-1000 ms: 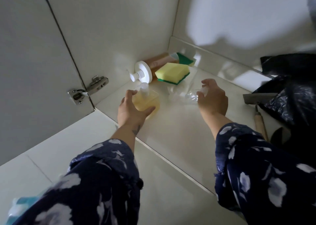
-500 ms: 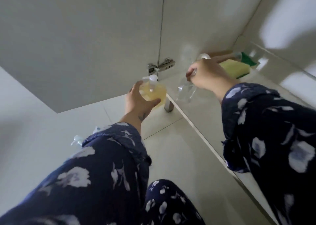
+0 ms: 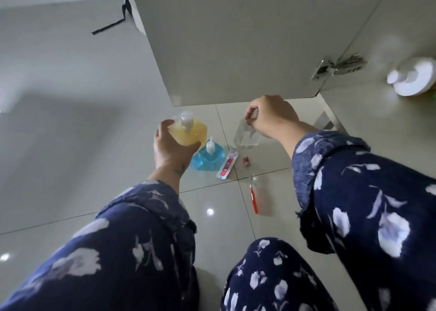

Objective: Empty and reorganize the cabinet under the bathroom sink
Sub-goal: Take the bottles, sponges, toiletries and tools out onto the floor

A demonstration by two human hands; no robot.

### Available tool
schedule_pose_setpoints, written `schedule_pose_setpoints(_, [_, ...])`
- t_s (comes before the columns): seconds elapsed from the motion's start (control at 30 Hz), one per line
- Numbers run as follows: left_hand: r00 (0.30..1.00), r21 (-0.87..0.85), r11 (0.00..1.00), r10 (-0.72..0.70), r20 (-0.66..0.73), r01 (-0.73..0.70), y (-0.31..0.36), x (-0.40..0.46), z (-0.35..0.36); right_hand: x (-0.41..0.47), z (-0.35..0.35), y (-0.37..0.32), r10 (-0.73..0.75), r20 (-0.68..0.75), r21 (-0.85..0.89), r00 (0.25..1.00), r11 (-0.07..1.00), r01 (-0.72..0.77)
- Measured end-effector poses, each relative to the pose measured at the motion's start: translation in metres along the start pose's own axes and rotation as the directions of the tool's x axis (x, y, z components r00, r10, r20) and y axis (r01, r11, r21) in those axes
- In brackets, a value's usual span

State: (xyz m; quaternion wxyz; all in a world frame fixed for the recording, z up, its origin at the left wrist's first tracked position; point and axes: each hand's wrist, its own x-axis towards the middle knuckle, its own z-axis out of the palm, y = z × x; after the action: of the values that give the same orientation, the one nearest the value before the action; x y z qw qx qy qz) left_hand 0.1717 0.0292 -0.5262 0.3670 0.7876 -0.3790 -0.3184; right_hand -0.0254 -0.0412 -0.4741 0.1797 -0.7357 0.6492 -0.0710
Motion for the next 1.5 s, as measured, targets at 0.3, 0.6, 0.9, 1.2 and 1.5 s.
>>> schedule_pose_setpoints(0.3, [0.983, -0.031, 0.992, -0.126, -0.132, 0.123, -0.058, 0.030, -0.045, 0.033, 0.047, -0.104, -0.253, 0.035, 0.025, 0.967, 0.967, 0.253])
schedule_pose_setpoints(0.6, [0.947, -0.094, 0.961, -0.274, -0.168, 0.261, -0.131, 0.059, -0.043, 0.067, 0.105, -0.166, -0.454, 0.091, -0.103, 0.887, 0.881, 0.461])
schedule_pose_setpoints(0.9, [0.941, -0.174, 0.942, -0.311, -0.137, 0.286, -0.165, 0.081, -0.017, 0.076, 0.171, -0.169, -0.326, 0.167, -0.104, 0.930, 0.932, 0.346])
schedule_pose_setpoints(1.2, [0.942, -0.241, 0.929, -0.316, -0.116, 0.282, -0.174, 0.084, 0.007, 0.082, 0.189, -0.153, -0.260, 0.193, -0.058, 0.946, 0.959, 0.276])
schedule_pose_setpoints(1.5, [0.962, -0.027, 0.962, -0.273, -0.027, 0.272, -0.166, 0.086, -0.001, 0.078, 0.193, -0.138, -0.288, 0.185, 0.063, 0.940, 0.958, 0.281])
